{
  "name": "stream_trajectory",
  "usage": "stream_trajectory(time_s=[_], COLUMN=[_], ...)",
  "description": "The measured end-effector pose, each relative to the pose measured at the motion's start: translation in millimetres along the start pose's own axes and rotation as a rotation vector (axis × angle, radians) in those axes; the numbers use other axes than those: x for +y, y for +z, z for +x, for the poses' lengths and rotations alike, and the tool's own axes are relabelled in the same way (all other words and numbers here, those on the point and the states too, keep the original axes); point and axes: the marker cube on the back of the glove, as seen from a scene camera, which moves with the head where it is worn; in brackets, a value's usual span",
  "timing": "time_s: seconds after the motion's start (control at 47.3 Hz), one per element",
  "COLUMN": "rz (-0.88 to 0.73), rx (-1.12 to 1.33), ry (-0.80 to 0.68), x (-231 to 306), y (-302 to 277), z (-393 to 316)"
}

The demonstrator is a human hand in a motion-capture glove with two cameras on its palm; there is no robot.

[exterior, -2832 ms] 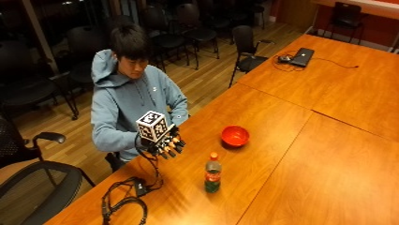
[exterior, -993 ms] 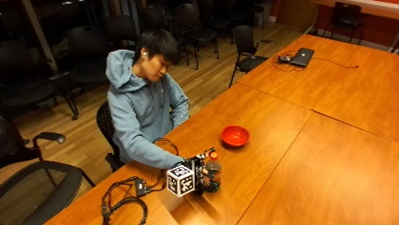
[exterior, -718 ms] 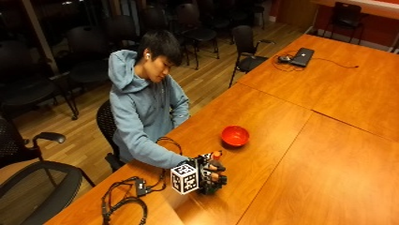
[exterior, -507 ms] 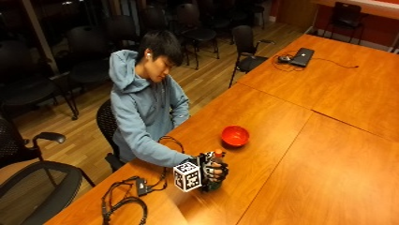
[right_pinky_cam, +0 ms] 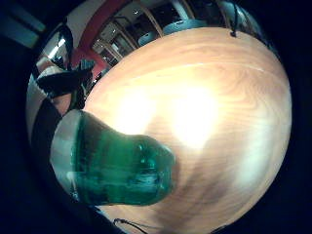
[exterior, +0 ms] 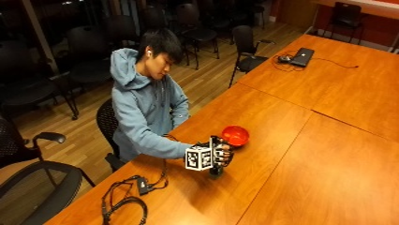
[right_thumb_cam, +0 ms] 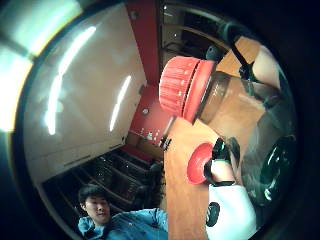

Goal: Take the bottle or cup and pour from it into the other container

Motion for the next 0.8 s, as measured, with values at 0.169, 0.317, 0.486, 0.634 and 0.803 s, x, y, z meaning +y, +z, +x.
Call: stream_trajectory(time_s=[0.169,0.317,0.486,0.634,0.803], rz=[-0.101,-0.197,-0.353,-0.502,-0.680], rx=[0.055,0.182,0.370,0.609,1.061], ry=[-0.037,-0.083,-0.073,-0.116,-0.242], x=[-1.1,-3.2,-4.2,-25.5,-17.9], y=[20.3,40.5,69.6,69.1,108.8], z=[-26.5,-49.9,-76.2,-102.4,-119.3])
